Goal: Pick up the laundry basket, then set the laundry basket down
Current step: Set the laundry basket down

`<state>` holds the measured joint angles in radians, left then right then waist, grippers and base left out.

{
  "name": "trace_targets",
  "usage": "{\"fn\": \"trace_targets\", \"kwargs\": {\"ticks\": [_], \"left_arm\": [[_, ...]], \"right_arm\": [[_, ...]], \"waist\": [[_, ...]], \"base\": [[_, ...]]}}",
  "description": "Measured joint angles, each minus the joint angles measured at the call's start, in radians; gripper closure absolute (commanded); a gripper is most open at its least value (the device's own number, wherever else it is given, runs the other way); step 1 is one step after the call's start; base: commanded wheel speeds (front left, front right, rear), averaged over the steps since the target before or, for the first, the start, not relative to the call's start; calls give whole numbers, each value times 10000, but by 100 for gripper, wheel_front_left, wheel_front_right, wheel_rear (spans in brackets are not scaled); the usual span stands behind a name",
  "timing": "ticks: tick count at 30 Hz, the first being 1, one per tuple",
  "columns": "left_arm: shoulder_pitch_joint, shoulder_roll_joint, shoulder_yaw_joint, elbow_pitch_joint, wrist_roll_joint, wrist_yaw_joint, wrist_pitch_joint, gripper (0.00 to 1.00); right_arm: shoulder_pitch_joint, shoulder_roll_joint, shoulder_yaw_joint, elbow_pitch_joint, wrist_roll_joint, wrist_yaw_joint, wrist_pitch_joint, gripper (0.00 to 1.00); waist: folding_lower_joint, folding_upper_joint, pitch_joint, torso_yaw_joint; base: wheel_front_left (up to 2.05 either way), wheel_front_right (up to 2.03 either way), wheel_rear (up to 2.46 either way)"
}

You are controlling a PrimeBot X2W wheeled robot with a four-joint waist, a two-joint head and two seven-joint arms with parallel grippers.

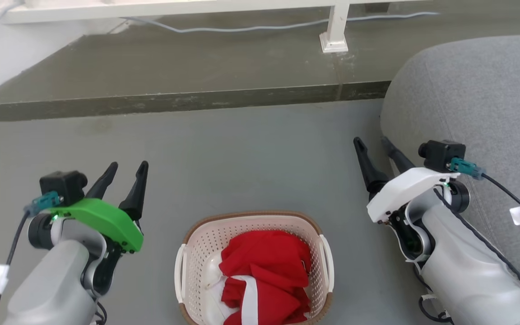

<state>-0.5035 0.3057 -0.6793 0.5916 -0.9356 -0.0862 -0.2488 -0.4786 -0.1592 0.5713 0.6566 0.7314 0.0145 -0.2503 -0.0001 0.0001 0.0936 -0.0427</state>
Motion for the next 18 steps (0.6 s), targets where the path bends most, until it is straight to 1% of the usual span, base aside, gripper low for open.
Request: {"fn": "trace_targets", "kwargs": {"ticks": [6, 14, 15, 18], "left_arm": [[818, -4, 800, -934, 878, 324, 0, 0], [1802, -100, 2293, -2219, 1728, 871, -17, 0], [1918, -117, 2399, -2351, 1820, 897, -27, 0], [2318, -211, 2615, -2658, 2186, 909, -29, 0]], "right_arm": [[467, -48, -493, -819, -581, -165, -4, 0], [1277, 23, -1043, -1837, -1198, -274, -13, 0], [1362, 25, -1097, -1950, -1275, -343, -15, 0], [1636, 36, -1204, -2211, -1480, -349, -13, 0]], "waist": [[0, 0, -200, 102], [0, 0, -338, 195], [0, 0, -348, 199], [0, 0, -376, 200]], "base": [[0, 0, 0], [0, 0, 0], [0, 0, 0], [0, 0, 0]]}}
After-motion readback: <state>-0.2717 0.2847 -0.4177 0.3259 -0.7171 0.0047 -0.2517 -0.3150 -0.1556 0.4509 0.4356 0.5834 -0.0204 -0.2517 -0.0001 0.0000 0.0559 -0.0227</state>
